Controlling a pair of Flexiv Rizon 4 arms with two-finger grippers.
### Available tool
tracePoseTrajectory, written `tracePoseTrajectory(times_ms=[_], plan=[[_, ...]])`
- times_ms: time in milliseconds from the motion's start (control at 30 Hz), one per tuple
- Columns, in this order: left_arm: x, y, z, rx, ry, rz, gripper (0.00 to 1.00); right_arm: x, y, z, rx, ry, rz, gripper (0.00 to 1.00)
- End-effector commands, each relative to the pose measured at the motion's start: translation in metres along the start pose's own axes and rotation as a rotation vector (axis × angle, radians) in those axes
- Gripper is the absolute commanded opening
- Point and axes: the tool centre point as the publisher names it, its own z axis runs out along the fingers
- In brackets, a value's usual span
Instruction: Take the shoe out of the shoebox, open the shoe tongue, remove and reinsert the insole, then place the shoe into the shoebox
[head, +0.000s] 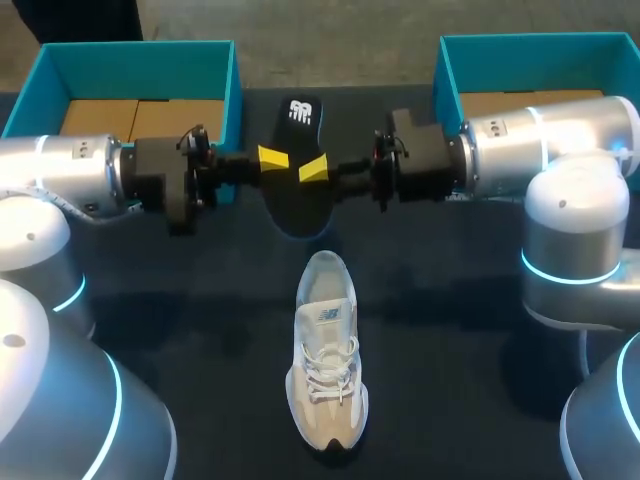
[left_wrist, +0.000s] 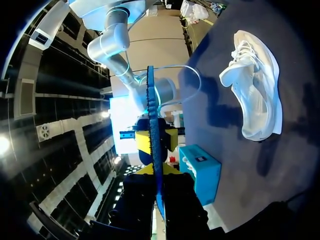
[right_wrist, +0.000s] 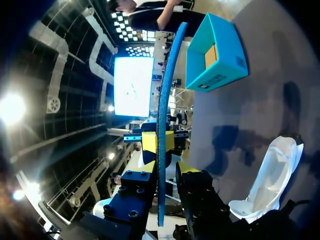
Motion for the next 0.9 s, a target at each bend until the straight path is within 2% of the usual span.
tracePoseTrajectory(times_ms=[33,167,267,300,333,900], plan=[[-0.0001,-0.0039,-0.0017,-0.001,0.000,0.004,0.00,-0.0004,-0.0006,0.0029,-0.002,-0.001,0.001,0.23],[0.0005,-0.0053,-0.0013,0.001,0.004,0.006,0.00,-0.0006,-0.0016,0.0030,-0.003,0.000,0.002,0.24],[0.0004,-0.0060,-0.0010,0.002,0.006,0.007,0.00,-0.0008,-0.0022,0.0031,-0.004,0.001,0.005,0.21],[0.0003,-0.0061,-0.0009,0.002,0.006,0.007,0.00,-0.0009,-0.0024,0.0032,-0.004,0.002,0.007,0.13],[0.0003,-0.0062,-0.0009,0.002,0.006,0.008,0.00,-0.0009,-0.0025,0.0032,-0.004,0.002,0.008,0.00],[0.0032,-0.0098,-0.0007,-0.004,0.022,0.014,0.00,-0.0004,-0.0065,0.0042,-0.004,0.004,0.002,0.00]])
